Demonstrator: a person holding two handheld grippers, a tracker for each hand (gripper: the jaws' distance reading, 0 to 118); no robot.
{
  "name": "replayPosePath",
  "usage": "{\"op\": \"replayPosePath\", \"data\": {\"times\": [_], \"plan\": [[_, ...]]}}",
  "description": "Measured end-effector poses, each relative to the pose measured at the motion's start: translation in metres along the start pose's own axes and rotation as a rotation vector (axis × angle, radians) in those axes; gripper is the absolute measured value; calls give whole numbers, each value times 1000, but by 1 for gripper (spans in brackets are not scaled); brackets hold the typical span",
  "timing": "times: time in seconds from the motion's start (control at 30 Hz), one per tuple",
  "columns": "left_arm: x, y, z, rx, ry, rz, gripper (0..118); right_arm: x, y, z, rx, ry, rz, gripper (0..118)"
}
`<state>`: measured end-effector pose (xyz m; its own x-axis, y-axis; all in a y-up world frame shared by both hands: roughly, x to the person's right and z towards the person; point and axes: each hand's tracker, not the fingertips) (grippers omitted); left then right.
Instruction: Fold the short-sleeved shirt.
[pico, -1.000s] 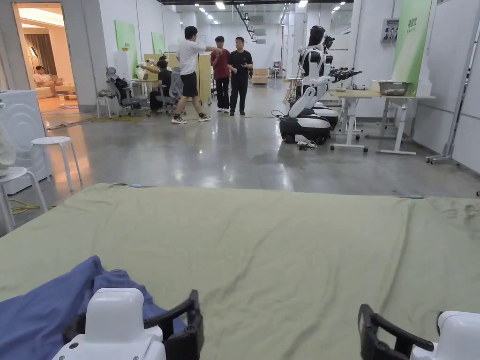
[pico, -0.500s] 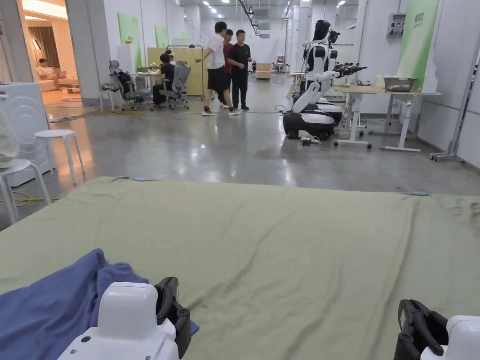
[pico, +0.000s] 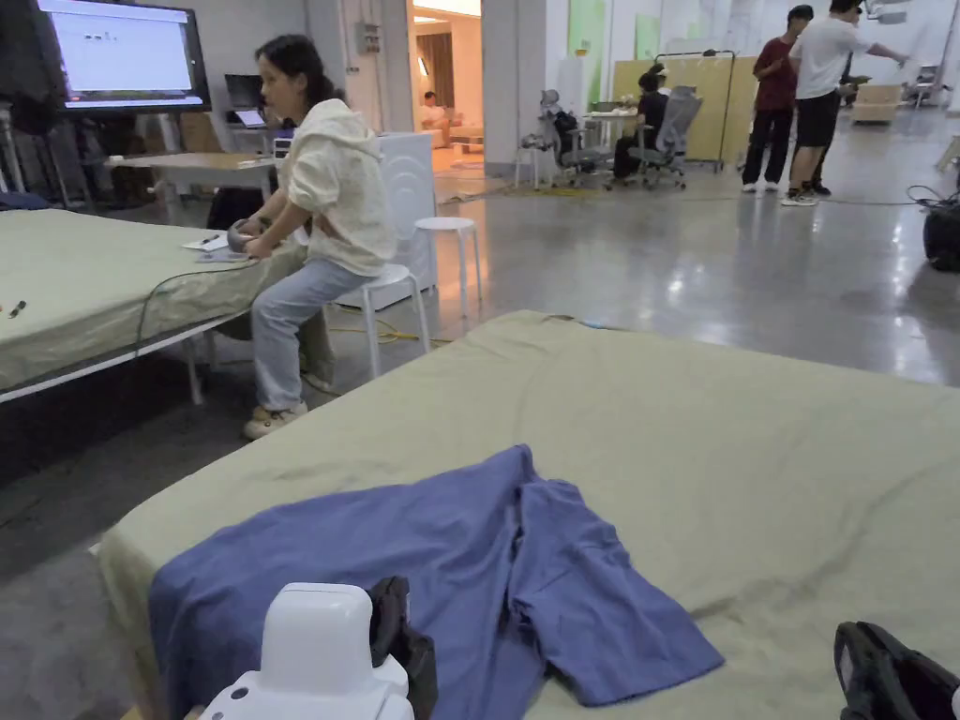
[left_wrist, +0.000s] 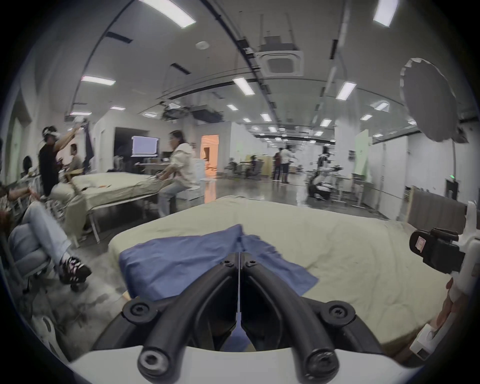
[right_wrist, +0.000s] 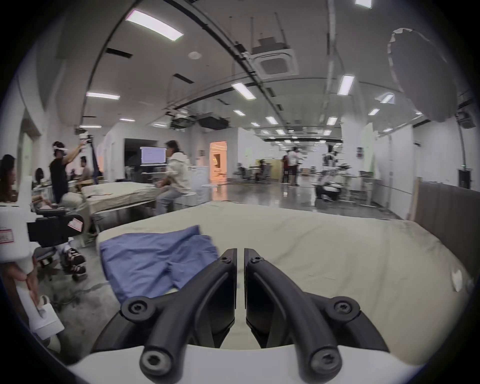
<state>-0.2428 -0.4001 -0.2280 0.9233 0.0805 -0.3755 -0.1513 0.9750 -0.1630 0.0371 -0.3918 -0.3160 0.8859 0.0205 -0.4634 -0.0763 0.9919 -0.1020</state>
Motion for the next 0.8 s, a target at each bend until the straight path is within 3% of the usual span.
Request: {"op": "replayPosePath", "data": {"times": [0.1, 0.37, 0.57, 0.63, 0.67, 0.7, 0.73, 0.77, 0.8], "plan": [[-13, -6, -10, -22, 34, -7, 1, -19, 1, -15, 1, 37, 55, 8], [2, -17, -81, -90, -23, -35, 1, 6, -20, -42, -60, 25, 57, 8], [34, -1, -238, -252, -159, -147, 1, 45, -39, -55, -156, -18, 82, 8], [47, -2, -296, -422, -226, -138, 3, 58, -45, -62, -184, -37, 78, 8], [51, -5, -318, -491, -255, -107, 10, 62, -45, -67, -197, -45, 74, 8], [52, -12, -336, -520, -270, -68, 31, 67, -46, -72, -210, -53, 70, 8], [56, -19, -353, -578, -254, -57, 84, 71, -47, -76, -218, -56, 66, 8], [60, -25, -366, -630, -233, -66, 110, 75, -48, -79, -220, -56, 64, 8], [62, -33, -375, -637, -218, -75, 116, 80, -52, -82, -222, -57, 63, 8]]}}
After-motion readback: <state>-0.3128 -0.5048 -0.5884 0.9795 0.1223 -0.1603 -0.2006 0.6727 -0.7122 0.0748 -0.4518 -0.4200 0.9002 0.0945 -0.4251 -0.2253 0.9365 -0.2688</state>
